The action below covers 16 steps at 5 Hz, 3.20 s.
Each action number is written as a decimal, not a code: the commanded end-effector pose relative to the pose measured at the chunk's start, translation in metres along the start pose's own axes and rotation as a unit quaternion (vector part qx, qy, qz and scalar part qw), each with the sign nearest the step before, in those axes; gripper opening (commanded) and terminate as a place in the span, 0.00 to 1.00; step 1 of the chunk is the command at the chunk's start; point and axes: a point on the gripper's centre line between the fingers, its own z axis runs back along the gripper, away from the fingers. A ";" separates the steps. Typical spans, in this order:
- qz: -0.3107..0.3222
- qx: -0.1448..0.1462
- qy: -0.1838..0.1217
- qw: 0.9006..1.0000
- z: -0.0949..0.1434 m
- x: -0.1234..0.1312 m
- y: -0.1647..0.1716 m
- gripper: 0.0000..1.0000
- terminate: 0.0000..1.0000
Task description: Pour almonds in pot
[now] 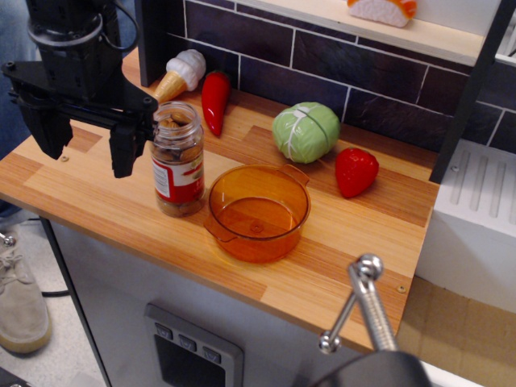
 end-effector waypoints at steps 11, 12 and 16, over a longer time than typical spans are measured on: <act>0.523 -0.144 0.341 0.767 -0.076 0.073 -0.001 1.00 0.00; 0.501 -0.144 0.358 0.775 -0.074 0.070 -0.016 1.00 0.00; 0.421 -0.164 0.359 0.817 -0.048 0.047 -0.048 1.00 0.00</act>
